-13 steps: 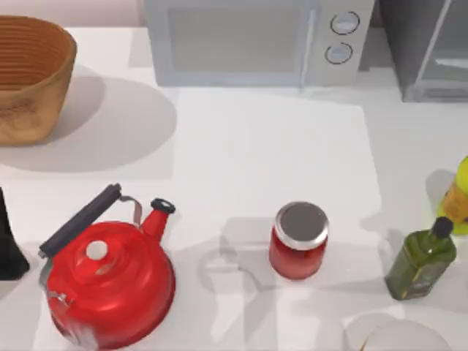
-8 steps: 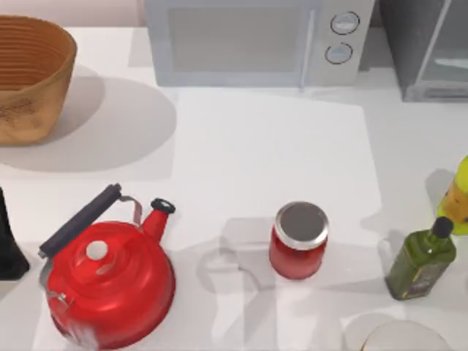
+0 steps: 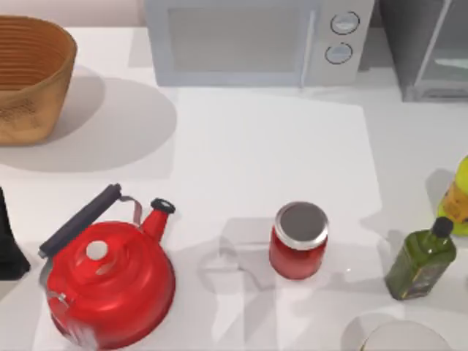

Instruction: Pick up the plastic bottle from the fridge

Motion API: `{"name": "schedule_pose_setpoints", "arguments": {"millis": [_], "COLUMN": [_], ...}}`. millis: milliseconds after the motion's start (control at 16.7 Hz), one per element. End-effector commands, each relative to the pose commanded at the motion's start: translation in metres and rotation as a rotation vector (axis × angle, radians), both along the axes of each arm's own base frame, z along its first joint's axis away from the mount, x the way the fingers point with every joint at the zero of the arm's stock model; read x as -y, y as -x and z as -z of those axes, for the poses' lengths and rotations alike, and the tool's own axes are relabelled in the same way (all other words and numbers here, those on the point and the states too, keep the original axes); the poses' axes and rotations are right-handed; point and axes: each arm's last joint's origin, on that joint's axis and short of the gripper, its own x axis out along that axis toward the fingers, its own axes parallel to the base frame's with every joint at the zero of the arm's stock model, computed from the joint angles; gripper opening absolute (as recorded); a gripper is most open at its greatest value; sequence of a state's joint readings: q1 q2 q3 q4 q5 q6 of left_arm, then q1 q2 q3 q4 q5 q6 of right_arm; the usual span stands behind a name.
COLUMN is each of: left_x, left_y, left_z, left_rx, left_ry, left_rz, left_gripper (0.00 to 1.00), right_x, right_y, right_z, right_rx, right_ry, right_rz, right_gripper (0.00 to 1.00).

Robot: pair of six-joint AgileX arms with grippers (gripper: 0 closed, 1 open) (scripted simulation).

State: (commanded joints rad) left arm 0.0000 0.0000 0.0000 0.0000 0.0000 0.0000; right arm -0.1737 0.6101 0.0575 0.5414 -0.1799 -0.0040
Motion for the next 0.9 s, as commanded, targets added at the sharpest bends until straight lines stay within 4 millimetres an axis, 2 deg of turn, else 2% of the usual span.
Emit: {"name": "schedule_pose_setpoints", "arguments": {"millis": [240,480,900], "left_x": [0.0,0.0,0.0], "left_y": [0.0,0.0,0.0], "left_z": [0.0,0.0,0.0], "left_rx": [0.0,0.0,0.0], "left_ry": [0.0,0.0,0.0], "left_rz": [0.0,0.0,0.0], "left_gripper": [1.0,1.0,1.0], "right_x": [0.02,0.043,0.074], "right_y": [-0.025,-0.044,-0.057], "right_z": [0.007,0.021,0.054], "right_rx": [-0.006,-0.002,0.004], "right_ry": [-0.002,-0.005,-0.011], "right_rz": [0.005,0.01,0.007], "right_gripper": [1.0,1.0,1.0]}}
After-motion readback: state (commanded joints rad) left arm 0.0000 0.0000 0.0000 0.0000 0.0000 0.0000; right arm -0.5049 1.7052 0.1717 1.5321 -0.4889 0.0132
